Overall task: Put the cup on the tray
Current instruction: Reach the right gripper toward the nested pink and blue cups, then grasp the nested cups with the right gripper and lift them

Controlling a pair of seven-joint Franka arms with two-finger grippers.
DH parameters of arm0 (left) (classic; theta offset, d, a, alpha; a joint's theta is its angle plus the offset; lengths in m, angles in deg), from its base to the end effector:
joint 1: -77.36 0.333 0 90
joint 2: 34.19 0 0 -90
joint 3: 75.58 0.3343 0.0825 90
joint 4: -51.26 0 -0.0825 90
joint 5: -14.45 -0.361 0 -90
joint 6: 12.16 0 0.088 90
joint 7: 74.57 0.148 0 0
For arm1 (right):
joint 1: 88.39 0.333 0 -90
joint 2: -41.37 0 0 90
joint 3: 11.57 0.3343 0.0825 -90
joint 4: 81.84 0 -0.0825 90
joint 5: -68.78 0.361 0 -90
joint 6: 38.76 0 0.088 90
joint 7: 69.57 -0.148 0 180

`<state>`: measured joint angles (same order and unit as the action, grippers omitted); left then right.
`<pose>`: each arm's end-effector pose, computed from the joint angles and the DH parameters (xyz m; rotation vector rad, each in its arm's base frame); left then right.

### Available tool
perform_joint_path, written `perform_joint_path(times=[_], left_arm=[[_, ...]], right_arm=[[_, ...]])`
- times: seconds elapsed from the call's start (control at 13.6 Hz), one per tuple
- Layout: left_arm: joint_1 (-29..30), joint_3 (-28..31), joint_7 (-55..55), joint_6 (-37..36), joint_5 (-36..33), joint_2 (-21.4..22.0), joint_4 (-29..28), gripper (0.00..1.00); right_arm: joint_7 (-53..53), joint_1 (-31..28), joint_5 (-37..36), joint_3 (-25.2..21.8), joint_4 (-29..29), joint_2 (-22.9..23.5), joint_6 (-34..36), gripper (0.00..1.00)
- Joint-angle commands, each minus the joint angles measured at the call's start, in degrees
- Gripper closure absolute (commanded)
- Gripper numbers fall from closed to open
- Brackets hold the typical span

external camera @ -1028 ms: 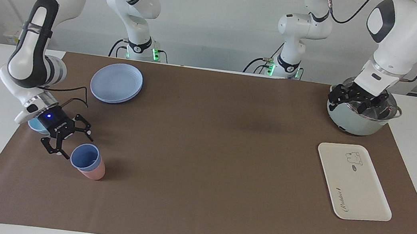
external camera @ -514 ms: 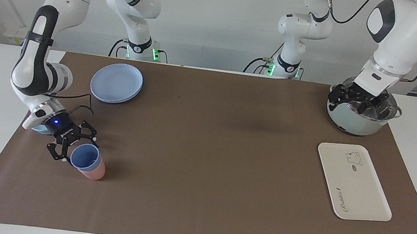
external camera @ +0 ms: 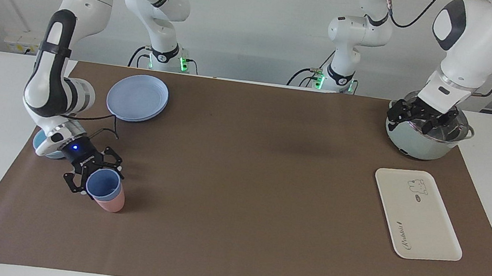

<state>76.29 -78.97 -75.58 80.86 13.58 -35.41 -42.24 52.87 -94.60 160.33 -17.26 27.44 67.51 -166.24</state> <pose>0.5383 -0.0395 0.5675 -3.1245 0.0957 0.0452 0.6466 -0.0665 0.2834 -2.1674 -0.8622 -1.2750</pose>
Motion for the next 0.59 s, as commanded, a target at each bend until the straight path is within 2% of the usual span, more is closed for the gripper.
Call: perform_joint_path(times=[0.0, 0.29, 0.51], left_arm=[[0.3, 0.1, 0.9, 0.5, 0.6, 2.1, -2.4, 0.0], [0.3, 0.1, 0.9, 0.5, 0.6, 2.1, -2.4, 0.0], [0.4, 0.1, 0.9, 0.6, 0.6, 2.1, -2.4, 0.0]], right_arm=[[2.4, 0.0, 2.5, 0.2, -0.9, 0.9, -1.0, 0.0], [2.3, 1.1, 2.6, 0.2, -3.2, 2.1, -4.6, 0.0], [2.2, 1.1, 2.6, 0.3, -3.3, 2.2, -4.8, 0.0]])
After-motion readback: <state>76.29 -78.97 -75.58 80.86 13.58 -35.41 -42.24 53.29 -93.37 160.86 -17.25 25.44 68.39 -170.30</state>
